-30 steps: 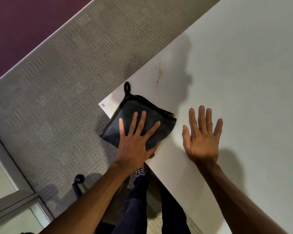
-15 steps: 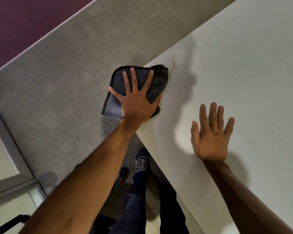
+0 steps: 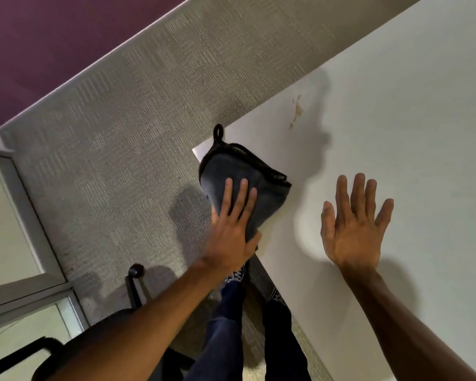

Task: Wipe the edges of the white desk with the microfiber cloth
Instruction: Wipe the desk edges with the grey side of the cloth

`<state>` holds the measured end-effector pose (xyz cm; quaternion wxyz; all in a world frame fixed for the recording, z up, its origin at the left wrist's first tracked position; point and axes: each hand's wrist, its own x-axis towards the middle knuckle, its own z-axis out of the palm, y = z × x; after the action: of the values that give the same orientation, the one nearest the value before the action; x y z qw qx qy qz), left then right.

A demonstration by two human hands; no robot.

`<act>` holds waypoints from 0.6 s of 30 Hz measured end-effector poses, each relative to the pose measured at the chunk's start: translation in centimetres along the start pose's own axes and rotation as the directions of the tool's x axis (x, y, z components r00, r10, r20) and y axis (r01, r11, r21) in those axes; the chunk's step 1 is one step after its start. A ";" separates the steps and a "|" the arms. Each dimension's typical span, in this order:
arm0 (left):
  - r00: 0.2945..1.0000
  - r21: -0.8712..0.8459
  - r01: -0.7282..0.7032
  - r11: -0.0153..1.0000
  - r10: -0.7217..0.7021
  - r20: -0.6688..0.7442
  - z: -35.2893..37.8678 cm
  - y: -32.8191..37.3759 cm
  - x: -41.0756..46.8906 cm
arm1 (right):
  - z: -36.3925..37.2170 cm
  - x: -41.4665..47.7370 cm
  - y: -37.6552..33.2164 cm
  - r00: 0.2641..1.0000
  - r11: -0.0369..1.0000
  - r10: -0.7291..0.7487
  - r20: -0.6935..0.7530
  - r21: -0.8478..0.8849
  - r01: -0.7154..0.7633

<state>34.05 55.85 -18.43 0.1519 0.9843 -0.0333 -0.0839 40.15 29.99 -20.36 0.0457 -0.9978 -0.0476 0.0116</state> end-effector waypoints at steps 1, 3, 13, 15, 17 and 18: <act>1.000 -0.031 0.023 0.999 -0.023 -0.020 0.3 0.4 -0.3 | 0.0 0.0 0.0 1.000 1.000 -0.002 -0.002 -0.006 0.002; 0.995 -0.069 0.088 0.994 -0.091 -0.042 0.4 0.8 0.6 | 0.1 0.1 0.1 1.000 1.000 -0.004 -0.017 -0.011 0.004; 0.865 -0.156 0.475 0.866 -0.492 -0.098 -3.8 -6.0 11.4 | 0.9 0.0 0.1 0.998 1.000 -0.002 -0.063 0.013 0.003; 0.878 -0.109 0.465 0.879 -0.473 -0.068 -4.3 -6.9 12.1 | 0.9 0.0 0.0 0.998 1.000 0.003 -0.056 0.019 -0.002; 0.904 -0.051 0.418 0.907 -0.421 -0.071 -4.2 -6.7 11.6 | 0.9 0.0 -0.1 0.999 1.000 0.005 -0.047 0.024 -0.004; 0.914 -0.032 0.397 0.917 -0.398 -0.076 -4.1 -6.2 11.0 | 0.9 -0.1 -0.1 0.999 1.000 0.007 -0.045 0.022 -0.006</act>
<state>45.87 61.96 -18.22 0.1408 0.9718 0.1742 -0.0733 40.06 30.12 -21.23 0.0576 -0.9974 -0.0430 -0.0104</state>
